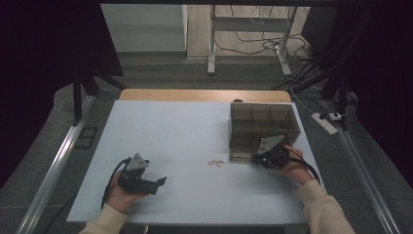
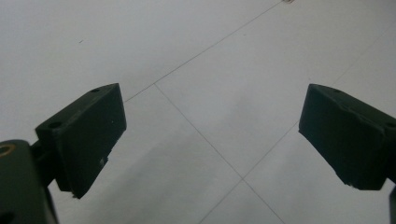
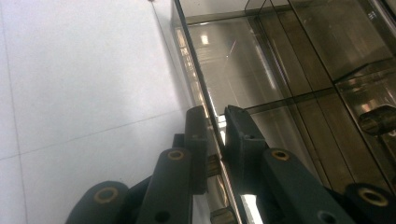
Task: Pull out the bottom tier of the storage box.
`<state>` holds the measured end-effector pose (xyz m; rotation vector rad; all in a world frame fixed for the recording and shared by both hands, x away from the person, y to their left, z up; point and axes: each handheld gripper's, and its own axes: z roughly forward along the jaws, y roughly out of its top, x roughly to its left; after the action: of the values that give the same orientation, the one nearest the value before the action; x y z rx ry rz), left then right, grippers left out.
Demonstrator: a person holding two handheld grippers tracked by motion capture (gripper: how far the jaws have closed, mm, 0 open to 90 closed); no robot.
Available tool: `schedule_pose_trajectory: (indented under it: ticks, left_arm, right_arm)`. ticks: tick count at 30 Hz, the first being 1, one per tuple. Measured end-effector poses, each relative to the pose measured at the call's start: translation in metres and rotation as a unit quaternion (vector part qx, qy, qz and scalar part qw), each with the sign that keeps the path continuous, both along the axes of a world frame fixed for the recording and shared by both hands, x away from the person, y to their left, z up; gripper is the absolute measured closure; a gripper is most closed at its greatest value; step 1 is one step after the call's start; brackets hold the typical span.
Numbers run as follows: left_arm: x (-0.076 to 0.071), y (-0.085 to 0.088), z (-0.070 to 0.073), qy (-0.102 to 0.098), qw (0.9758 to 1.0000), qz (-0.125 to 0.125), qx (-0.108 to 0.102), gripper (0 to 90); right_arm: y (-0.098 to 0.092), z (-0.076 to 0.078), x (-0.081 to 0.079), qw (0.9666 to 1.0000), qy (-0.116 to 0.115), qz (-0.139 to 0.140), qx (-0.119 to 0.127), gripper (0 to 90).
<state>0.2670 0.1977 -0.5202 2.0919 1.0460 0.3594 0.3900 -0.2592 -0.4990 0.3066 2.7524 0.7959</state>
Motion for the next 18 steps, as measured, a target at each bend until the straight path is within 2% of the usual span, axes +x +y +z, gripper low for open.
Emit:
schedule_pose_trajectory:
  ticks: [18]
  left_arm:
    - [-0.0001,0.0000,0.0002,-0.001,1.0000,0.000,0.000,6.9]
  right_arm:
    - [-0.0001,0.0009,-0.0055,0.9999,0.009,0.014,0.000,79.8]
